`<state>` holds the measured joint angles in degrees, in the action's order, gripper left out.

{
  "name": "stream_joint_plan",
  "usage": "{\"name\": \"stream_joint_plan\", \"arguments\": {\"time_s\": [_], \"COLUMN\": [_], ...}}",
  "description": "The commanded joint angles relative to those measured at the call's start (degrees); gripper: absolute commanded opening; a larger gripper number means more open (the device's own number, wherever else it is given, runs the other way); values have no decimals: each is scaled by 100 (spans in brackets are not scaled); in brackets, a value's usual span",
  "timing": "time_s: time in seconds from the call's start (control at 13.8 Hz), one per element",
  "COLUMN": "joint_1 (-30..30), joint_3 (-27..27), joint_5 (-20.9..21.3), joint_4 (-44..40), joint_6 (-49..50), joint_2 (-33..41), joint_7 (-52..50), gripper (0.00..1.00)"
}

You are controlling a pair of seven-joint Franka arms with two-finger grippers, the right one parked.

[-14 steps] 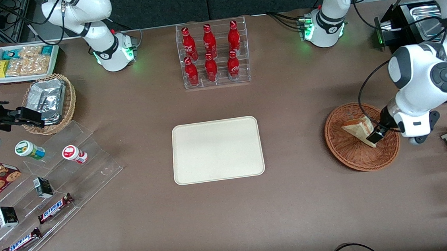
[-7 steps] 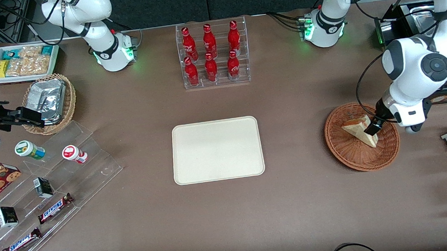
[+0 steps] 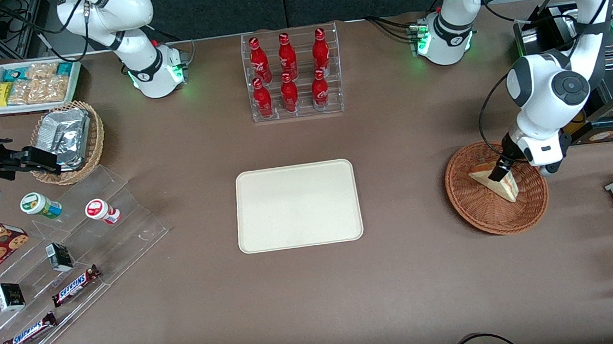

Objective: Place sandwich from basket to tray
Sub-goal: 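Close the left gripper on the sandwich's crust edge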

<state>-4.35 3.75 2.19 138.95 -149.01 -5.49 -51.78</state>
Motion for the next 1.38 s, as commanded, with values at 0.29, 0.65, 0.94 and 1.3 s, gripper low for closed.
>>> {"name": "stream_joint_plan", "arguments": {"time_s": [0.29,0.65,0.94,1.3], "joint_1": [-40,-40,-31,39], "joint_3": [-41,-103,-94,-50], "joint_5": [9,53,53,97], "joint_4": [106,62,36,-945], "joint_6": [-628,-691,-621,1570], "joint_2": [-320,-409,-295,241], "joint_7": [-78,-52,-61,27], "gripper": [97,14,0,0]}}
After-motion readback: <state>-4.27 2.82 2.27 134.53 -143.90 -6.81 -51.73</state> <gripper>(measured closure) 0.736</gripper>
